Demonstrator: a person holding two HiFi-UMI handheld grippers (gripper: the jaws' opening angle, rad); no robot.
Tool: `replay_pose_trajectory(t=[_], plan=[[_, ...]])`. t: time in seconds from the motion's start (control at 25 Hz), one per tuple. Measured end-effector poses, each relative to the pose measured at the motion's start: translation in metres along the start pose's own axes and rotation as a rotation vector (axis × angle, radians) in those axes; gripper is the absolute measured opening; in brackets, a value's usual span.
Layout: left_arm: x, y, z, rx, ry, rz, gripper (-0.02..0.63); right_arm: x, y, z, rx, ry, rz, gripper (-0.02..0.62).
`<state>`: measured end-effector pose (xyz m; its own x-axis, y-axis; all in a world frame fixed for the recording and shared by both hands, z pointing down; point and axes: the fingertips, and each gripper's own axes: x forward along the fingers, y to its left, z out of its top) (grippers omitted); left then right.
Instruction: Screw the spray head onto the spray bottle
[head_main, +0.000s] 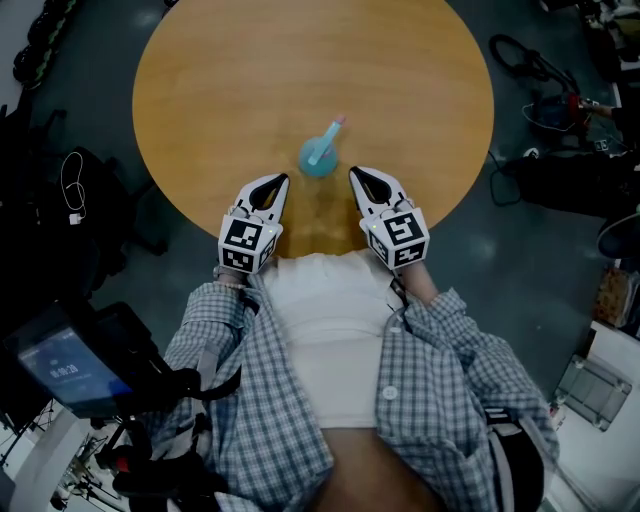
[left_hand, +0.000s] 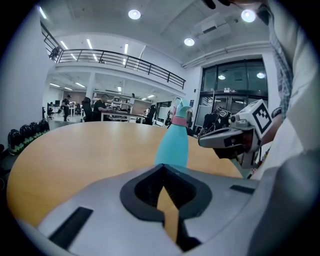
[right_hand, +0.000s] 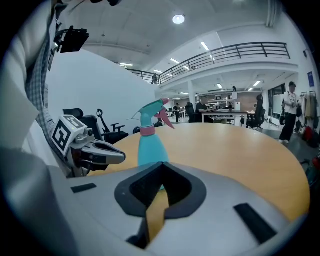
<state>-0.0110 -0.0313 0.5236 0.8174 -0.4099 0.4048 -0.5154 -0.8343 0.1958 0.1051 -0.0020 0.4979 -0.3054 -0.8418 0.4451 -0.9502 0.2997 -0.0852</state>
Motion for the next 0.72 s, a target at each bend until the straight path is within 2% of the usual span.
replay_pose_trajectory(t=[0.72], plan=[[0.0004,0.0015,-0.0023,-0.039,-0.005,-0.005,0.006,0.0009,0.0078,-0.0018,-0.060,0.022,0.013,-0.006]])
